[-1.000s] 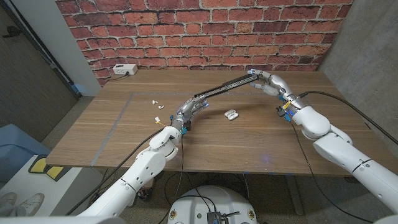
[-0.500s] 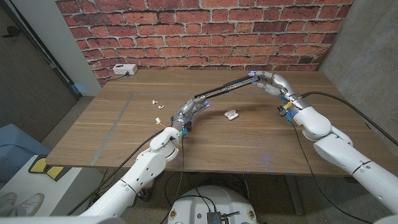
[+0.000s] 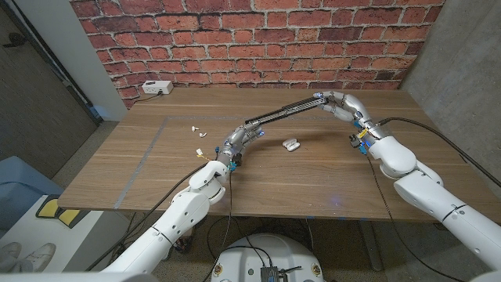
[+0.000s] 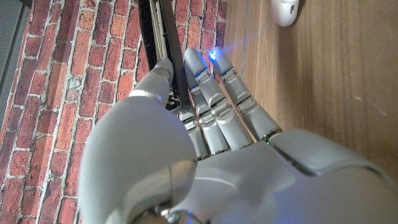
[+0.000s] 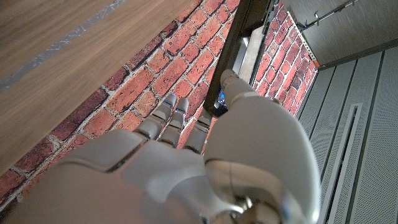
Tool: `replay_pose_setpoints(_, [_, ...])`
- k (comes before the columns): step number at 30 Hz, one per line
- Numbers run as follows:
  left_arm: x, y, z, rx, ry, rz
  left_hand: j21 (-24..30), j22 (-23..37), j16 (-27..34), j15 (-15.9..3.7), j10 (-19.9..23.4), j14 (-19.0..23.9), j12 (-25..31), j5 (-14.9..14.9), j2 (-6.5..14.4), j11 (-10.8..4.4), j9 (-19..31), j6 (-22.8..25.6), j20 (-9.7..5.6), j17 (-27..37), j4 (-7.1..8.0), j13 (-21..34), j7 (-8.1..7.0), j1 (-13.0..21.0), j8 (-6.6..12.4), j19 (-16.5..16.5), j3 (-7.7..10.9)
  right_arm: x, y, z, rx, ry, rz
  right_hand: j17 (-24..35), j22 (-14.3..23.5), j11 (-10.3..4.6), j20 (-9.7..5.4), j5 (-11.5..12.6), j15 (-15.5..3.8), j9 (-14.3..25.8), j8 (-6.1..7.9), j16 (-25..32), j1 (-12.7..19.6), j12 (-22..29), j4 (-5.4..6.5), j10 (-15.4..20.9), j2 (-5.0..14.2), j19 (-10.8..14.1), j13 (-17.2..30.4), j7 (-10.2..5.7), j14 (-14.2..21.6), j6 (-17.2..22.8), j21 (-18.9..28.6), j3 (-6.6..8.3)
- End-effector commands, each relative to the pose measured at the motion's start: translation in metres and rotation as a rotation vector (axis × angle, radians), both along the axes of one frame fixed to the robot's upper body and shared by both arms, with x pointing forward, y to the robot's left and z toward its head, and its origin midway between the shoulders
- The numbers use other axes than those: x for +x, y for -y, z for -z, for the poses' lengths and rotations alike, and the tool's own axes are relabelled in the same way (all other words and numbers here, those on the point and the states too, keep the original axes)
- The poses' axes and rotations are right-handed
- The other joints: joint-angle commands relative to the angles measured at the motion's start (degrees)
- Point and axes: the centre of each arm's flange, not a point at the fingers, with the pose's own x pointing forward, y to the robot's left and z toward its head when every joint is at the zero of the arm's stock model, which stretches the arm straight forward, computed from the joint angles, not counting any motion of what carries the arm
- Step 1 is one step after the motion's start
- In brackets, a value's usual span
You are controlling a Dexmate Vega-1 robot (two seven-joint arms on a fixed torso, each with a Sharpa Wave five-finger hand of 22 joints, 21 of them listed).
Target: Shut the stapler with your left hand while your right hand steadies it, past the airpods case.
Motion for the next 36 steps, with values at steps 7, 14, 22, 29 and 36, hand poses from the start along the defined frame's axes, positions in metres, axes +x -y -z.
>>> replay_pose_setpoints(7, [0.0048,0.005,0.0006,0.019,-0.005,0.014,0.4,-0.1,0.0,-0.24,5.0,-0.4,0.2,0.4,2.2,-5.16,0.2,1.0,-1.38,0.3,2.49,0.3,-0.94,1.9,-0.02,-0.5,2.69,0.0068,0.0019,0.0051,0.039,-0.007,0.001,1.6,0.3,-2.14,-0.14,0.1,-10.61,0.4,-0.77,1.7,1.1,4.1,0.24,6.7,0.2,1.2,2.9,0.52,2.5,1.6,0.6,0.22])
replay_pose_setpoints(14, [0.0042,0.0067,-0.0007,0.048,0.01,0.01,0.9,-0.1,-1.1,-0.21,3.4,-2.8,-0.6,0.4,1.9,-5.84,0.2,-0.3,-1.25,0.0,2.99,0.7,-2.18,0.7,-0.66,-1.5,2.39,0.0111,0.0034,0.0081,0.05,-0.02,-0.011,1.7,0.3,-2.19,-0.11,0.1,-10.6,0.5,-0.75,1.6,1.4,4.5,0.04,6.9,0.07,1.3,3.2,0.55,2.5,2.1,0.6,0.25])
replay_pose_setpoints(22, [0.0047,0.0083,0.0007,0.039,0.001,0.014,1.0,-0.1,-1.1,-0.31,3.4,-3.0,-0.7,0.3,2.0,-5.91,0.1,-0.4,-1.19,0.1,2.99,0.7,-2.14,0.5,-0.67,-1.6,2.36,0.0122,0.0036,0.0093,0.045,-0.026,-0.014,1.9,0.3,-2.25,-0.11,0.1,-10.54,0.5,-0.72,1.7,1.5,5.0,-0.04,7.2,-0.02,1.3,3.7,0.64,2.5,2.9,0.6,0.19])
replay_pose_setpoints(29, [0.0039,0.0087,0.0023,0.035,-0.006,0.008,1.2,-0.1,-1.0,-0.36,3.4,-3.0,-0.8,0.3,2.2,-5.83,0.1,-0.7,-1.13,0.2,2.9,0.8,-1.9,0.5,-0.78,-1.9,2.4,0.0112,0.0049,0.009,0.039,-0.026,-0.015,2.0,0.3,-2.24,-0.11,0.0,-10.57,0.5,-0.75,1.7,1.6,5.4,-0.1,7.6,-0.07,1.3,3.9,0.64,2.5,3.2,0.6,0.14])
replay_pose_setpoints(36, [0.0029,0.0091,0.0032,0.035,-0.008,0.011,1.4,-0.1,-1.1,-0.33,3.0,-3.4,-1.0,0.2,2.2,-5.89,0.1,-1.2,-1.24,0.2,2.7,1.0,-1.88,0.7,-0.93,-2.0,2.46,0.0109,0.0053,0.0097,0.036,-0.029,-0.019,2.1,0.3,-2.25,-0.07,0.0,-10.6,0.6,-0.76,1.8,1.7,5.6,-0.13,7.7,-0.04,1.3,4.1,0.65,2.7,3.5,0.6,0.14])
